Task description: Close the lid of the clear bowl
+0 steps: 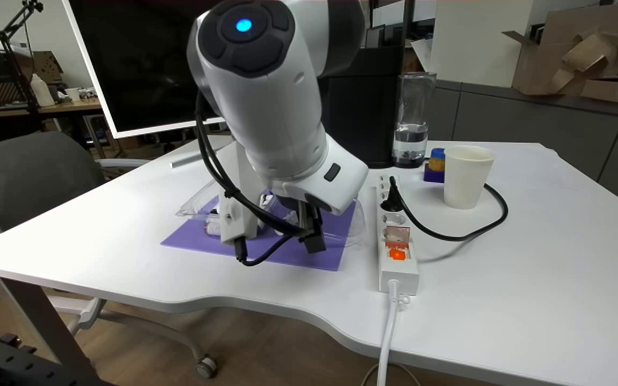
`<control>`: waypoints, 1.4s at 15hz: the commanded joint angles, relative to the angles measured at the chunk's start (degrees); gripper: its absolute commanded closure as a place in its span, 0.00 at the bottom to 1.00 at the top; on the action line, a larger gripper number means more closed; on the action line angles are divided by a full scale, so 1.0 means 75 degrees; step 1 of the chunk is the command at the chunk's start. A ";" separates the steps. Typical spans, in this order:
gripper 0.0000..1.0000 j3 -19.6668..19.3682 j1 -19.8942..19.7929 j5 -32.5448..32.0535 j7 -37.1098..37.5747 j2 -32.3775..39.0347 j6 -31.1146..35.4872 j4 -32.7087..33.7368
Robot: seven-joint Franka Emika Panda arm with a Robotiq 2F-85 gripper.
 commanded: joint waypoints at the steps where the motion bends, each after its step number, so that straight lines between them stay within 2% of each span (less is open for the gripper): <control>1: 0.00 -0.0244 0.0181 0.0685 -0.1167 -0.0732 -0.0328 -0.0520; 5: 0.00 -0.0351 0.0247 0.1787 -0.2923 -0.1193 -0.0625 -0.0856; 6: 0.00 -0.0879 0.0513 0.1298 -0.2763 -0.1323 -0.0769 -0.0925; 11: 0.00 -0.1579 0.0892 0.1180 -0.3890 -0.1797 -0.1031 -0.1240; 14: 0.00 -0.1769 0.1175 0.1176 -0.4600 -0.2002 -0.0953 -0.1388; 18: 0.00 -0.1633 0.1597 0.1175 -0.5253 -0.2103 -0.0724 -0.1525; 21: 0.00 -0.1776 0.1997 0.1176 -0.5728 -0.2226 -0.0551 -0.1501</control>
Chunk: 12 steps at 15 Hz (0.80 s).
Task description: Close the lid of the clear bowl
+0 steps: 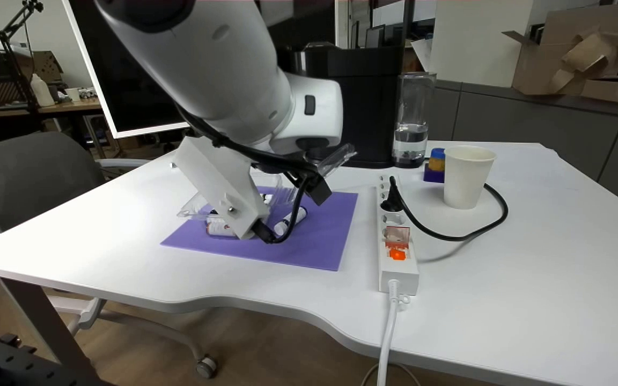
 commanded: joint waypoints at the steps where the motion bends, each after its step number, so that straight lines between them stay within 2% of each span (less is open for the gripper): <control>1: 0.00 -0.0249 0.0467 0.0000 -0.0722 -0.0509 0.0329 -0.0108; 7: 0.00 -0.0875 0.1056 -0.0001 -0.2103 -0.0867 0.0548 -0.0008; 12: 0.00 -0.1189 0.1363 -0.0002 -0.3165 -0.1010 0.0643 0.0000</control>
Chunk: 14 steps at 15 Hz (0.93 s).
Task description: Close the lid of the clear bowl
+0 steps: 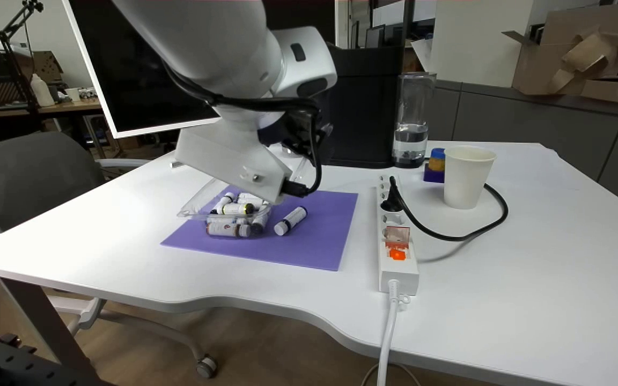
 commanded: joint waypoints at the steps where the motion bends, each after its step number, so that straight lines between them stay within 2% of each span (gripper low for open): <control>1: 0.00 -0.0280 0.0290 0.0000 -0.0784 -0.0322 0.0208 -0.0030; 12: 0.00 -0.0157 0.0956 -0.0002 -0.1825 -0.0286 0.0464 -0.0092; 13: 0.00 -0.0369 0.1263 -0.0225 -0.1531 -0.0063 0.0466 0.0054; 14: 0.00 -0.0438 0.1868 -0.0069 -0.1548 -0.0447 0.1030 0.0067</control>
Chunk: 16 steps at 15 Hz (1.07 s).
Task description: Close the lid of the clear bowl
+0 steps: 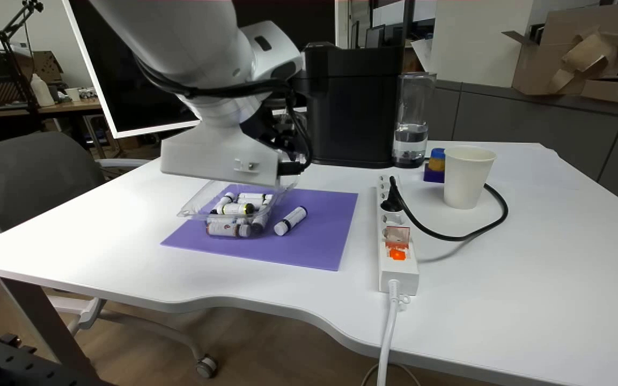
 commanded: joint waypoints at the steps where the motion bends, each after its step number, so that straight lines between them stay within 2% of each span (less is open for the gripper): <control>1: 0.00 -0.0321 0.1491 0.0360 0.0000 -0.0028 0.0793 0.0281; 2: 0.00 -0.0304 0.1464 0.0055 0.0000 -0.0284 0.1028 0.0255; 6: 0.00 -0.0450 0.2731 0.0076 0.0117 -0.0012 0.1675 0.0721; 9: 0.00 -0.0628 0.3569 0.0076 0.0606 0.0350 0.2329 0.1185; 15: 0.00 -0.1038 0.5193 0.0072 0.3039 0.1263 0.4834 0.2181; 16: 0.00 -0.1096 0.5681 0.0071 0.3624 0.1270 0.5472 0.2322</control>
